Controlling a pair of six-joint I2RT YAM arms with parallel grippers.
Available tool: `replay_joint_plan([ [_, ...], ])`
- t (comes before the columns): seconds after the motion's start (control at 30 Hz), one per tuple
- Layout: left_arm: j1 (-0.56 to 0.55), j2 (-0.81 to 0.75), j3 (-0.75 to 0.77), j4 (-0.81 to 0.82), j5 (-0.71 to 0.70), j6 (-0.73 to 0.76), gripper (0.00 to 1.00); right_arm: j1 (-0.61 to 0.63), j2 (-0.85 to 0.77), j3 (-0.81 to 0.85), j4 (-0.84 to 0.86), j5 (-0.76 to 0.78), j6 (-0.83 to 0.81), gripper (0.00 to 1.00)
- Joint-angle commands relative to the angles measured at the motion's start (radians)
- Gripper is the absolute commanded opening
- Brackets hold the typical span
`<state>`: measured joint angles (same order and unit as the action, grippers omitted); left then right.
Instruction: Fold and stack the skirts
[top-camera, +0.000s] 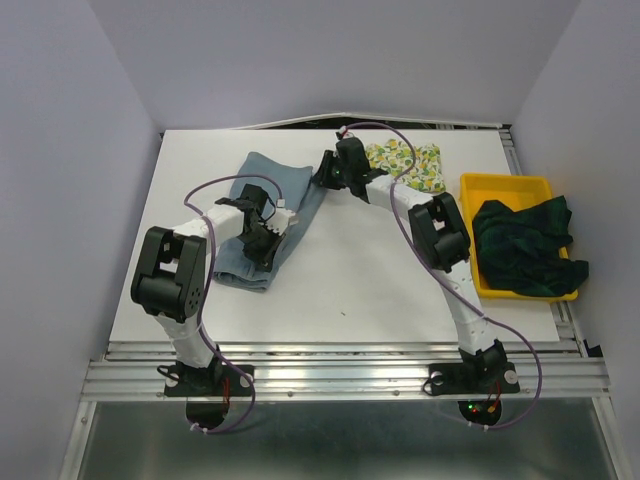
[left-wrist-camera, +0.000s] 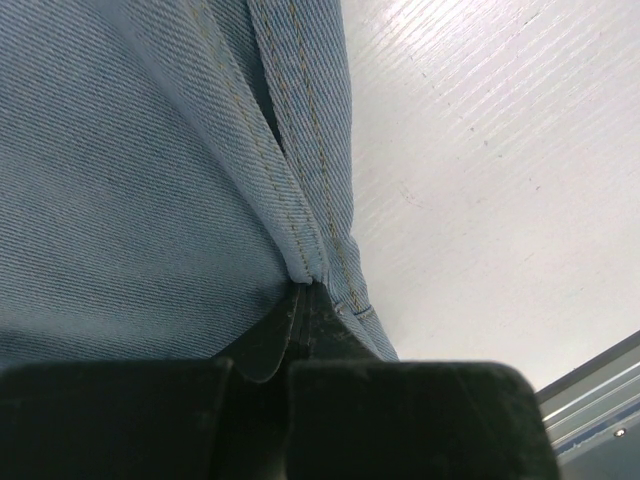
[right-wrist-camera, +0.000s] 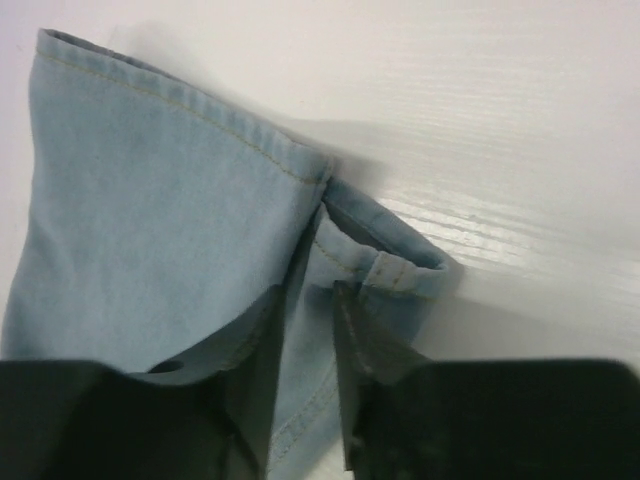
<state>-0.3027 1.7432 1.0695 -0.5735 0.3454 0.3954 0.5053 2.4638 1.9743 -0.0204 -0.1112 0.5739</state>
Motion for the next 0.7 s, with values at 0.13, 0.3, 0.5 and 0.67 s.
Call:
replay_joint_plan([
  [0.13, -0.007, 0.001, -0.019, -0.092, -0.052, 0.023, 0.0, -0.025, 0.0, 0.072, -0.027, 0.131, -0.039, 0.17],
  [0.3, -0.007, 0.012, -0.019, -0.095, -0.049, 0.025, 0.0, -0.036, -0.031, 0.067, 0.016, -0.06, 0.045, 0.25],
  [0.5, -0.007, 0.01, -0.02, -0.092, -0.052, 0.022, 0.0, -0.036, -0.017, 0.1, 0.085, -0.131, 0.106, 0.34],
  [0.67, -0.007, 0.01, -0.019, -0.091, -0.052, 0.022, 0.0, -0.036, 0.012, 0.107, 0.088, -0.133, 0.133, 0.36],
])
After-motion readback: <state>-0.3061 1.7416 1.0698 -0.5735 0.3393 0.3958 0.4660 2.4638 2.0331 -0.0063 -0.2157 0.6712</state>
